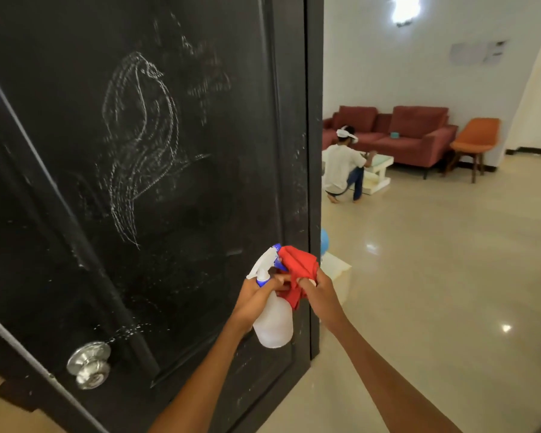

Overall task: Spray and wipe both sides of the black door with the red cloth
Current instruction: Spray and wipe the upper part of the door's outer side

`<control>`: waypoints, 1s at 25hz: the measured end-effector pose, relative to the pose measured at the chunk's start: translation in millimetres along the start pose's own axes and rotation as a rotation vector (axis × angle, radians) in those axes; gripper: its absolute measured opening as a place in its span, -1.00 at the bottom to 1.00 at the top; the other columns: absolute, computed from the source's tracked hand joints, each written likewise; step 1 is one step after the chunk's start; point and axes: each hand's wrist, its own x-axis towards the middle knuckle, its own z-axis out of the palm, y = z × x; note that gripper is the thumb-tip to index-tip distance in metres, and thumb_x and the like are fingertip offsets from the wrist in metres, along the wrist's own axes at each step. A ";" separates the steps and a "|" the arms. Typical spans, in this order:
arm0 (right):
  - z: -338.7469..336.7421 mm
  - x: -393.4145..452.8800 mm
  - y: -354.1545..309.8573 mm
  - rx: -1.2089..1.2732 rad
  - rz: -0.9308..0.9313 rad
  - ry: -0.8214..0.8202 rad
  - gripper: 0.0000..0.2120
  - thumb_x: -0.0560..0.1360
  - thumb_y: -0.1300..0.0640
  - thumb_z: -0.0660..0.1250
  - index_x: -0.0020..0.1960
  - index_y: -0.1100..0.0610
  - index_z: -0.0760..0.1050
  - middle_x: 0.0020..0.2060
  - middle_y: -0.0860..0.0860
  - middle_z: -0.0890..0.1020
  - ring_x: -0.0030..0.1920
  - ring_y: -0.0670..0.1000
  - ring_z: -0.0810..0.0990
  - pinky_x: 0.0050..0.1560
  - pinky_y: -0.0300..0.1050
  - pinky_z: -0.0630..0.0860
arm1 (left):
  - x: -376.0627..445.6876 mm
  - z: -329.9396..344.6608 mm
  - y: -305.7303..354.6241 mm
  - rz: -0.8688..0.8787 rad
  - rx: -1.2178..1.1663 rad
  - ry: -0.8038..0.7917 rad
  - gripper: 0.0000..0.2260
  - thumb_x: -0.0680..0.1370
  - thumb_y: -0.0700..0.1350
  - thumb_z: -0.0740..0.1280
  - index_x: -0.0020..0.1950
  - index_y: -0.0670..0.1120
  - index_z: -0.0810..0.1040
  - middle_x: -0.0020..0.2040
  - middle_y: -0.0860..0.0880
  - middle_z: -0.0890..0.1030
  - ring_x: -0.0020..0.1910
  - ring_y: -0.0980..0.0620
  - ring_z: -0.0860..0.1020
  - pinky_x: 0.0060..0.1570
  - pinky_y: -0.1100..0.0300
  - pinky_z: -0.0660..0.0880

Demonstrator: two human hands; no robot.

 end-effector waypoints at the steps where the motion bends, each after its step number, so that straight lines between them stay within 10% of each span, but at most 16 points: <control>1: -3.6 16.8 -12.2 0.019 -0.022 0.022 -0.62 0.66 0.13 0.28 0.47 0.01 0.42 0.17 -0.03 0.62 0.21 0.03 0.63 0.15 -0.19 0.59 | 11.7 4.0 15.0 0.045 -0.018 0.044 -0.78 0.61 -0.13 0.36 0.25 -0.08 0.62 0.07 -0.06 0.73 0.04 -0.08 0.70 0.13 0.02 0.62; 11: -53.3 199.8 -198.2 0.001 -0.438 0.086 -0.53 0.67 0.13 0.26 0.57 0.10 0.31 0.27 0.04 0.58 0.21 0.05 0.59 0.00 -0.39 0.48 | 135.3 8.5 233.6 0.367 0.123 0.530 -0.76 0.61 0.06 0.37 0.25 0.05 0.57 -0.23 -0.16 0.69 -0.38 0.02 0.65 -0.26 0.27 0.61; 19: -69.2 313.5 -357.3 -0.170 -0.936 0.322 -0.30 0.63 0.12 0.35 0.66 0.00 0.08 0.56 0.10 0.31 0.49 0.26 0.38 0.40 0.33 0.43 | 175.6 -32.5 403.9 0.494 0.311 0.709 -0.75 0.61 0.09 0.36 0.01 -0.09 0.62 -0.24 -0.19 0.68 -0.45 -0.01 0.62 -0.20 0.02 0.68; 25: -61.4 372.0 -420.7 -0.435 -1.069 0.442 -0.22 0.60 0.15 0.38 0.66 0.09 0.00 0.61 0.14 0.22 0.61 0.29 0.14 0.52 0.36 0.26 | 198.7 -50.2 473.5 0.544 0.392 0.753 -0.67 0.61 0.10 0.35 -0.02 -0.18 0.64 -0.24 -0.18 0.70 -0.48 -0.01 0.61 -0.31 0.13 0.64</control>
